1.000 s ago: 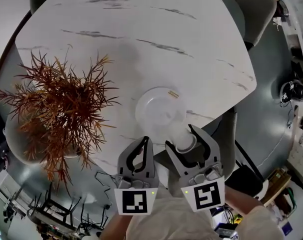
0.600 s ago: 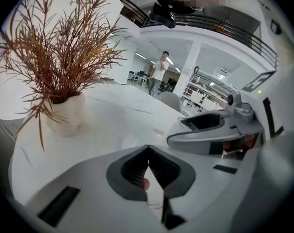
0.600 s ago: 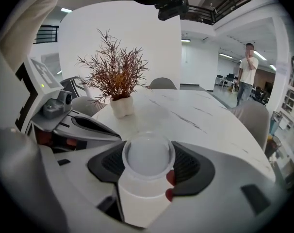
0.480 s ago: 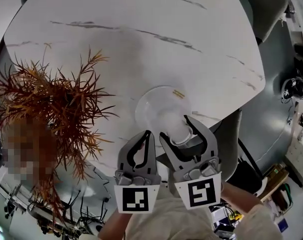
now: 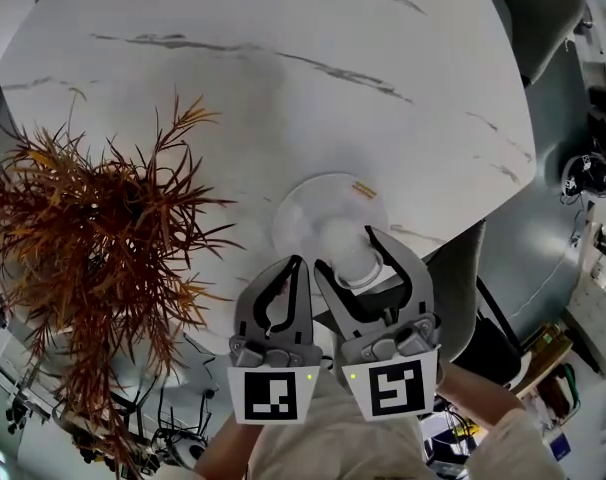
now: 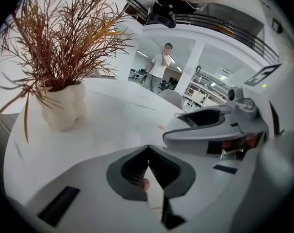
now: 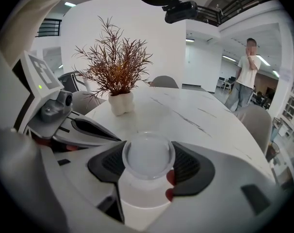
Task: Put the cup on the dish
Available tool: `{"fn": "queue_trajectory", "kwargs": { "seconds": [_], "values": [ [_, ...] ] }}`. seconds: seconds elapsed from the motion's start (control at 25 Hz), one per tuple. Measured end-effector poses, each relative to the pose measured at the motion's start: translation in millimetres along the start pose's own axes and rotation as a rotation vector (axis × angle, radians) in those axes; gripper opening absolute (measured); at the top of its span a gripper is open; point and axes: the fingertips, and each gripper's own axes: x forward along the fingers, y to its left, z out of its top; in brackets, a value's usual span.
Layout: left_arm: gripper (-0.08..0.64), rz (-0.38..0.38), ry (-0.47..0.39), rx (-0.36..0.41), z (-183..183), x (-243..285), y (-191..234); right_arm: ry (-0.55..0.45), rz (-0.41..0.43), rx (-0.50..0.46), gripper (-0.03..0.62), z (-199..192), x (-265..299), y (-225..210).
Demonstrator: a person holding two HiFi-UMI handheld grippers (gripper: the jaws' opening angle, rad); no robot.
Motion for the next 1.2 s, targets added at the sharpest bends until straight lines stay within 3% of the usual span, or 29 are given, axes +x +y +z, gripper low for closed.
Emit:
{"fn": "queue_trajectory", "kwargs": {
  "seconds": [0.32, 0.48, 0.64, 0.88, 1.04, 1.2],
  "values": [
    [0.006, 0.011, -0.021, -0.005, 2.8, -3.6, 3.4, -0.006, -0.015, 0.007, 0.275, 0.3, 0.2, -0.8],
    [0.006, -0.01, -0.007, 0.054, 2.5, -5.8, 0.9, -0.024, -0.004, 0.037, 0.275, 1.7, -2.6, 0.4],
    [0.006, 0.007, -0.03, 0.019, 4.5, -8.6, 0.8, -0.067, 0.0, 0.042, 0.275, 14.0, -6.2, 3.1],
    [0.006, -0.002, -0.05, 0.079, 15.2, -18.6, -6.7, -0.093, -0.011, 0.054, 0.275, 23.3, -18.5, 1.2],
    [0.006, 0.027, -0.073, 0.027, 20.0, -26.4, -7.3, -0.123, -0.018, 0.064, 0.275, 29.6, -27.3, 0.2],
    [0.006, 0.03, -0.078, 0.025, 21.9, -33.1, -12.6, -0.157, -0.037, 0.109, 0.275, 36.0, -37.9, -5.5]
  ]
}}
